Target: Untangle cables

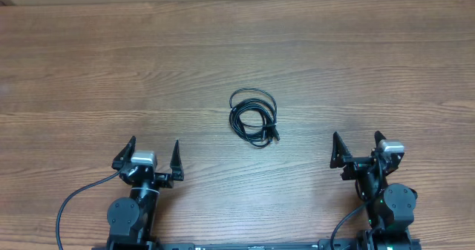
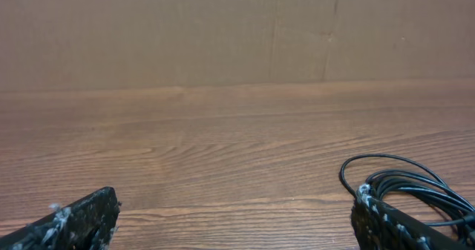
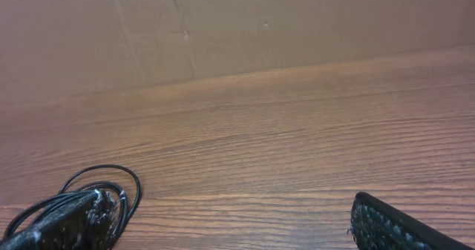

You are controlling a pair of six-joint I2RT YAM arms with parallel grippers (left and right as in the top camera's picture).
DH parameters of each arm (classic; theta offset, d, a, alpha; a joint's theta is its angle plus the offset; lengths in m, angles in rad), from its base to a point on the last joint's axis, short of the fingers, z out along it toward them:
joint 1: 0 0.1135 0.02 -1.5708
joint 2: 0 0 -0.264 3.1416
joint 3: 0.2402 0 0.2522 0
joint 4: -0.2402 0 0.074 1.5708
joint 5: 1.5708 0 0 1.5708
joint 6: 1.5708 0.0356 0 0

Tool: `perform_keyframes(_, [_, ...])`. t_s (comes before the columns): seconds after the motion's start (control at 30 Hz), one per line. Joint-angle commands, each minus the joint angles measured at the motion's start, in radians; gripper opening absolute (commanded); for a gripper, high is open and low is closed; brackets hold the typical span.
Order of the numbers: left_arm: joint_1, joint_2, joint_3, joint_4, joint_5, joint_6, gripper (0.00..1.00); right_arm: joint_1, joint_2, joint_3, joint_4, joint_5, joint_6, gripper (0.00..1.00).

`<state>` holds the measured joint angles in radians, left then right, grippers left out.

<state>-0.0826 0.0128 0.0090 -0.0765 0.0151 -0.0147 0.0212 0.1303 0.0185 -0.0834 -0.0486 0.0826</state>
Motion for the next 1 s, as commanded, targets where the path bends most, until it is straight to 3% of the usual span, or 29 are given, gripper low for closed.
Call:
perform_keyframes(0.0, [0.005,-0.008,-0.004,-0.001,0.011,0.023,0.99,-0.004,0.002,-0.010,0.003,-0.005,0.007,1.00])
perform_keyframes(0.43, [0.005,-0.008,0.001,-0.006,0.011,-0.006,1.00,-0.004,0.002,-0.008,0.002,-0.007,0.054,1.00])
perform_keyframes(0.77, [0.006,-0.002,0.119,-0.175,0.009,-0.028,1.00,-0.004,0.045,0.104,-0.102,0.006,0.079,1.00])
perform_keyframes(0.97, [0.005,0.088,0.235,-0.264,0.004,-0.078,1.00,-0.004,0.151,0.234,-0.213,0.006,0.089,1.00])
